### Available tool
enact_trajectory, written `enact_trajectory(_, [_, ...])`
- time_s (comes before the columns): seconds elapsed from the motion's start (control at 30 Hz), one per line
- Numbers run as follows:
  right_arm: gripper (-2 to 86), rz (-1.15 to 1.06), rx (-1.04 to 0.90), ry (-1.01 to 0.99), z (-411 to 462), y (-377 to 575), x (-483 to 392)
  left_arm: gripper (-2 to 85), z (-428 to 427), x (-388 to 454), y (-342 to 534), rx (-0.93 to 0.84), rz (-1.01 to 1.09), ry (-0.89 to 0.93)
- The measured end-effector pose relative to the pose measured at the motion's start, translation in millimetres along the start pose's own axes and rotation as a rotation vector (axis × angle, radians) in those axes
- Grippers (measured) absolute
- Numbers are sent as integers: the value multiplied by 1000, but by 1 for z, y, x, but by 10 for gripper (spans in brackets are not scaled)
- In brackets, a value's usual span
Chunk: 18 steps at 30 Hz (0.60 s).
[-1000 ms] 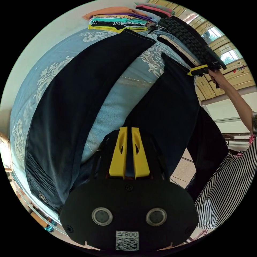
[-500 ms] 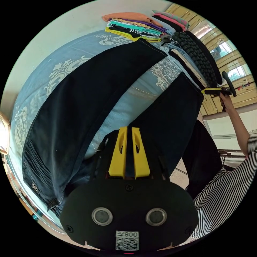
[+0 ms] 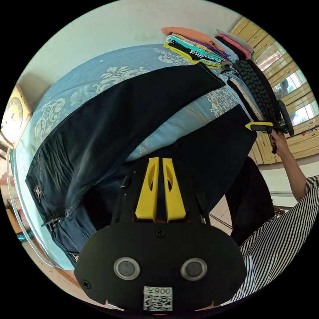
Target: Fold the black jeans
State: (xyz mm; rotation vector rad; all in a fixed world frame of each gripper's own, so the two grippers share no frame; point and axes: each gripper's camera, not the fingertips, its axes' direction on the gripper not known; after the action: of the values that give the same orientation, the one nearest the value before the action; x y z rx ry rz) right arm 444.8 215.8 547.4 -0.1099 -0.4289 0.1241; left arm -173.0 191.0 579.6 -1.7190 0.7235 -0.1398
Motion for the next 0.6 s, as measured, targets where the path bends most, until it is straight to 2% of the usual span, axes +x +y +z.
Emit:
enact_trajectory(0.27, [52,-339,-18,-110,60,-69,-125,34,-5,-102,72,3,-310,-49])
enact_trajectory(0.37, [54,-435,-70,-128,93,-93,-169,30,-6,-128,88,42,-349,32])
enact_trajectory(0.47, [56,-506,-100,-34,123,-103,-204,21,-17,-140,109,54,-327,18])
enact_trajectory(0.53, [56,-549,-88,15,132,-102,-215,18,-30,-150,128,105,-334,31])
enact_trajectory(0.6, [57,-575,-63,11,142,-99,-224,21,-54,-172,157,235,-366,69])
